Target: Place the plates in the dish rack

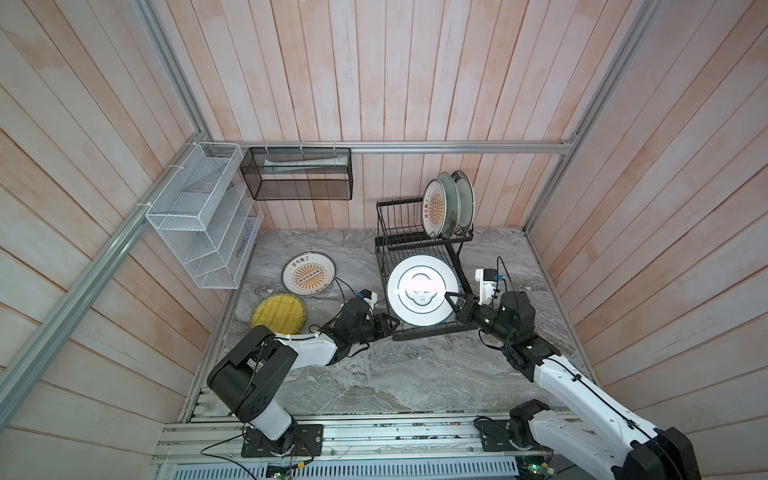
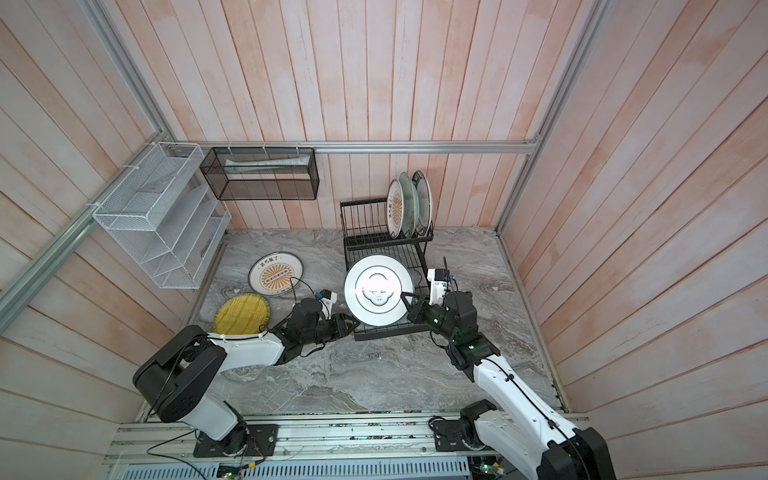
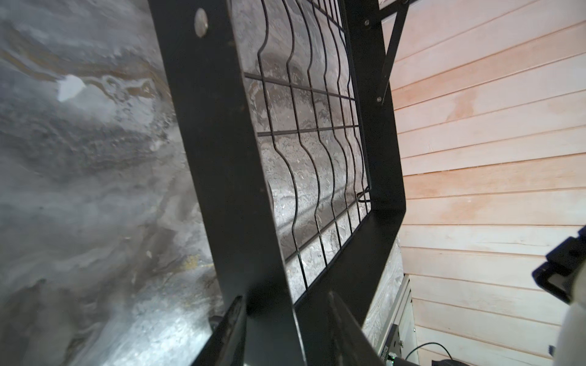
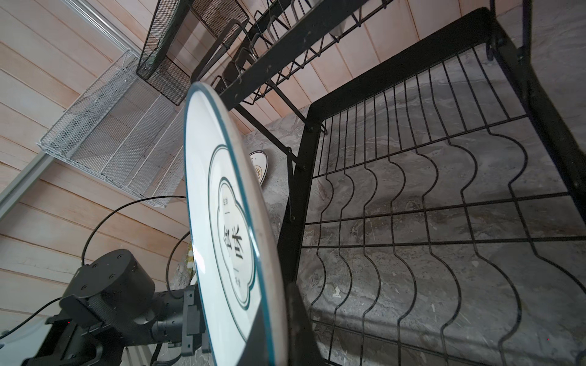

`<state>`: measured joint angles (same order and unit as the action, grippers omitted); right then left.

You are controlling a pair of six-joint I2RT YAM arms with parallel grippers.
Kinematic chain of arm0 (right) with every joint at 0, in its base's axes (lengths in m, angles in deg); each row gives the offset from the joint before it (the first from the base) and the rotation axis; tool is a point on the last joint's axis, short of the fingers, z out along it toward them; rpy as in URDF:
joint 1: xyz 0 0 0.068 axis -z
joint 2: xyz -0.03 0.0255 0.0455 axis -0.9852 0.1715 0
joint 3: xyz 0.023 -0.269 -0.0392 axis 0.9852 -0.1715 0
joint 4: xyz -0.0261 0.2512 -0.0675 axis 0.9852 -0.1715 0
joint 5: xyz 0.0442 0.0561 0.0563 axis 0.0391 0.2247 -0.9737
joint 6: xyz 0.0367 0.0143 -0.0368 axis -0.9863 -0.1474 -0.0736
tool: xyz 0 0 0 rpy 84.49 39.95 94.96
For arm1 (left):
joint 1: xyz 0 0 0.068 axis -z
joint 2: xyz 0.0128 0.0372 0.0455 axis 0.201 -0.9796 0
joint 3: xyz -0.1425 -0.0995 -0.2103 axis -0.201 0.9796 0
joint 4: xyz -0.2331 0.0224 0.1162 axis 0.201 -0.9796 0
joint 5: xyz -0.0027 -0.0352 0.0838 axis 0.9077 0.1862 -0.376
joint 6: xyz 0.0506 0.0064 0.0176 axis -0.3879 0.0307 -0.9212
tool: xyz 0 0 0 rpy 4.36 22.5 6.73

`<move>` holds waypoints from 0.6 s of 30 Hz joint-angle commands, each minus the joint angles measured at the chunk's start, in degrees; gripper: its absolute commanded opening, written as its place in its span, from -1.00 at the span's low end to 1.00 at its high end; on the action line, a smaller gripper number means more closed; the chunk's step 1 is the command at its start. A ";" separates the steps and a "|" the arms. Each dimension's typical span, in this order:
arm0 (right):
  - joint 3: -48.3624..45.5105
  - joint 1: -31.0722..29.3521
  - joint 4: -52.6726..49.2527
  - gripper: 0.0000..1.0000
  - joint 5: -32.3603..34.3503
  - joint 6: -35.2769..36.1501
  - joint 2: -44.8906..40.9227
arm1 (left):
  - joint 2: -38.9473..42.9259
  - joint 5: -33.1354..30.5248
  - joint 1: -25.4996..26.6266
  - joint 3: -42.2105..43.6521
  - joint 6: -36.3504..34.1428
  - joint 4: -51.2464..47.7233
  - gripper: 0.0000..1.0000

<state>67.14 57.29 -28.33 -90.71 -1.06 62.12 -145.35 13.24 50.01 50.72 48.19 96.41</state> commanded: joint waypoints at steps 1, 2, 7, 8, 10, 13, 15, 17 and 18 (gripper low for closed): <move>2.59 0.13 1.78 -1.00 -0.57 0.69 -1.55 | -1.77 1.64 1.94 -2.40 1.14 4.19 -0.14; 2.54 0.14 1.75 -1.00 -0.49 0.77 -1.70 | -2.29 1.78 2.46 -2.63 1.64 4.82 -0.14; 2.75 0.14 0.83 -1.00 0.04 1.06 -2.67 | -5.79 2.52 5.36 -4.14 3.99 8.44 -0.14; 2.89 0.12 0.66 -1.00 0.20 1.08 -3.02 | -6.54 2.53 5.82 -4.48 4.49 9.23 -0.14; 3.17 0.14 0.08 -1.00 0.41 1.30 -3.61 | -7.70 2.78 6.60 -5.08 5.14 10.69 -0.14; 3.94 0.24 -0.97 -1.00 0.85 2.03 -4.47 | -8.18 2.88 7.01 -5.71 4.98 10.82 -0.15; 4.70 0.28 -2.08 -1.00 1.24 2.59 -4.86 | -6.91 1.58 7.02 -5.65 3.76 8.86 -0.15; 5.64 0.41 -3.12 -1.00 1.60 3.16 -5.15 | -5.02 0.13 7.02 -5.58 2.25 6.53 -0.15; 6.00 0.42 -3.45 -1.00 1.77 3.44 -5.30 | -4.20 -0.30 6.99 -5.50 1.66 5.48 -0.15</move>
<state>69.74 57.36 -32.51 -90.03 1.06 58.31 -152.30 14.33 56.85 46.74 52.04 102.70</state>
